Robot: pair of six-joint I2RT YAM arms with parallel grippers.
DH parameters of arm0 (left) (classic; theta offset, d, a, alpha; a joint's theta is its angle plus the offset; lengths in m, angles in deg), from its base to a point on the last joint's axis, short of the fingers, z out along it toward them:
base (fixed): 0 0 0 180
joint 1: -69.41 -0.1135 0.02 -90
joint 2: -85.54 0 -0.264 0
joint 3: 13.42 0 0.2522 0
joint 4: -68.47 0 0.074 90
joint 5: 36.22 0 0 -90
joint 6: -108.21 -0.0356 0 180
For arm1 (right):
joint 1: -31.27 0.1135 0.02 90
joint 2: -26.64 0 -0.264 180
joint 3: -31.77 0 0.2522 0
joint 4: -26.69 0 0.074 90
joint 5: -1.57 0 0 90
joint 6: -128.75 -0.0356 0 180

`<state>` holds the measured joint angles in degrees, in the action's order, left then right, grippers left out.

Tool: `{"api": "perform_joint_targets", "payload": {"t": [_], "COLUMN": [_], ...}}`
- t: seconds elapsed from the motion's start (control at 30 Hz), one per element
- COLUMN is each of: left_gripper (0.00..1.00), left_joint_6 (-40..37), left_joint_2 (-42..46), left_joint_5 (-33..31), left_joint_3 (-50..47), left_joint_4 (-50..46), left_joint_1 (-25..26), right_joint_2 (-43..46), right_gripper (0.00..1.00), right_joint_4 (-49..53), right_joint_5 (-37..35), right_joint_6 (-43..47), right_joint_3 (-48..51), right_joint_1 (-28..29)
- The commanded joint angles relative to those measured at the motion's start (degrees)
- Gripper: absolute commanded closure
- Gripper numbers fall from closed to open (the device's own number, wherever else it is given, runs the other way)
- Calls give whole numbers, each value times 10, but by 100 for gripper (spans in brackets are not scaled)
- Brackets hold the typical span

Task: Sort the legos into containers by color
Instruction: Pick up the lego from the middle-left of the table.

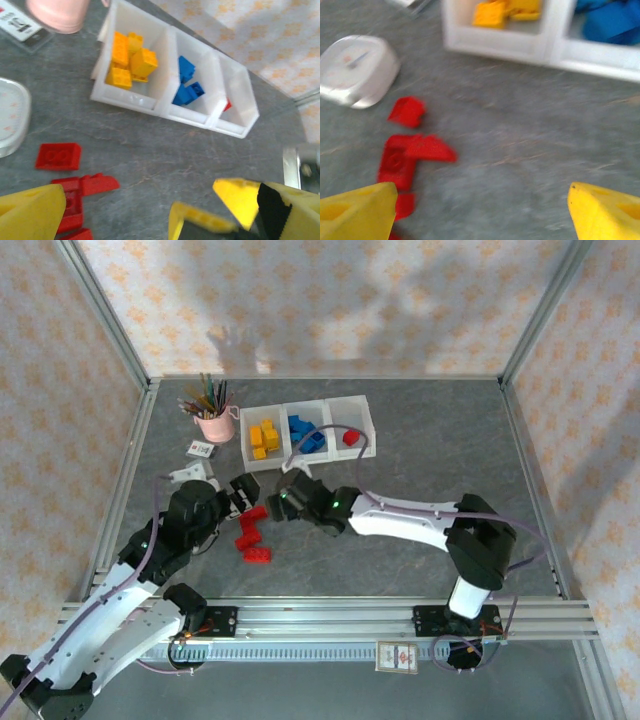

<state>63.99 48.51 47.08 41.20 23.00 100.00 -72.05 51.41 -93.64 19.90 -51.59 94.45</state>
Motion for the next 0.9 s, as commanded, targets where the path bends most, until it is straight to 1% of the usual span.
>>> {"api": "perform_joint_targets", "payload": {"t": [0.0, 0.13, 0.23, 0.33, 0.43, 0.57, 0.73, 0.87], "left_gripper": [1, 1, 1, 1, 1, 0, 1, 1], "left_joint_6": [34, 49, 57, 64, 65, 65, 65, 64], "left_joint_2": [20, 39, 49, 56, 59, 53, 52, 51], "left_joint_5": [-45, -64, -75, -80, -81, -84, -91, -91], "left_joint_3": [9, 17, 21, 20, 17, 17, 18, 17], "left_joint_4": [-80, -112, -130, -134, -129, -129, -129, -126], "left_joint_1": [-4, -4, -4, -4, -4, -4, -4, -4], "right_joint_2": [-35, -88, -129, -161, -188, -216, -250, -275], "right_gripper": [11, 8, 7, 7, 9, 14, 16, 22], "right_joint_4": [-40, -31, -9, -9, 2, 11, 19, 28], "right_joint_5": [19, -1, -28, -39, -42, -34, -18, -2], "right_joint_6": [-4, -12, -16, -13, -23, -34, -24, -26], "right_joint_3": [-12, -46, -83, -109, -135, -161, -196, -220], "right_joint_1": [26, 34, 34, 32, 24, 12, 4, -6]}}
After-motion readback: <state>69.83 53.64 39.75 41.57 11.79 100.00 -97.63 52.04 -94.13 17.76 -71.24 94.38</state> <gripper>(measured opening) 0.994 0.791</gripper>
